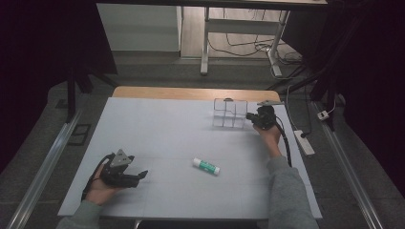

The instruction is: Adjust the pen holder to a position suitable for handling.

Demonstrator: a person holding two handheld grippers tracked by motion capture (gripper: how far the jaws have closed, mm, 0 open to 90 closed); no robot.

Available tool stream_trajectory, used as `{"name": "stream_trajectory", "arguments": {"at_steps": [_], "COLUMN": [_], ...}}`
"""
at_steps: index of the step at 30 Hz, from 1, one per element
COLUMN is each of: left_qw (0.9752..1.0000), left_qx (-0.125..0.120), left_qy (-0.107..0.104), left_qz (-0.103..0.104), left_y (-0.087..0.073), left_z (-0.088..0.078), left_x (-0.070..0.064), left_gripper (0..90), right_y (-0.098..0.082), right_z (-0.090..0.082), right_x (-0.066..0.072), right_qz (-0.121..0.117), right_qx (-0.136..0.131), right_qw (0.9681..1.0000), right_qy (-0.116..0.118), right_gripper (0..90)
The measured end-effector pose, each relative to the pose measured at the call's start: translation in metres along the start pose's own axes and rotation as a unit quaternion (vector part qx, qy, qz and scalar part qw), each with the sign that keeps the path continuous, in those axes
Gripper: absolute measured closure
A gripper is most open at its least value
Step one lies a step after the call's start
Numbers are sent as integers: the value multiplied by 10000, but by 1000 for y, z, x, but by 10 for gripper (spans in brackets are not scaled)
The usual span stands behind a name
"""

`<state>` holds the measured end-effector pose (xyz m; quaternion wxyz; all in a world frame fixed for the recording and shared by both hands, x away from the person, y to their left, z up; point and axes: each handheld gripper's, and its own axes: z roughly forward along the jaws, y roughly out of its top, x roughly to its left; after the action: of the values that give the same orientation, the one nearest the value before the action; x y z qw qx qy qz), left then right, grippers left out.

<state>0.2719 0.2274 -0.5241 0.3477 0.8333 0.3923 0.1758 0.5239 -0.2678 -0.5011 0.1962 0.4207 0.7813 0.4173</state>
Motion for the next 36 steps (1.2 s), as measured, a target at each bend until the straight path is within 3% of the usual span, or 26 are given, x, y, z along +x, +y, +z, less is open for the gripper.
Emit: {"name": "stream_trajectory", "arguments": {"at_steps": [19, 36], "left_qw": [10000, 10000], "left_qx": [31, 37], "left_qy": [-13, -16], "left_qz": [4, 8], "left_y": [0, 0], "left_z": [0, 0], "left_x": [0, 0], "left_gripper": [215, 215], "right_y": [12, 23], "right_z": [21, 35], "right_x": [33, 51], "right_qz": [-190, -222], "right_qx": [36, 14], "right_qw": [9996, 9993], "right_qy": [205, 307], "right_gripper": [893, 893]}}
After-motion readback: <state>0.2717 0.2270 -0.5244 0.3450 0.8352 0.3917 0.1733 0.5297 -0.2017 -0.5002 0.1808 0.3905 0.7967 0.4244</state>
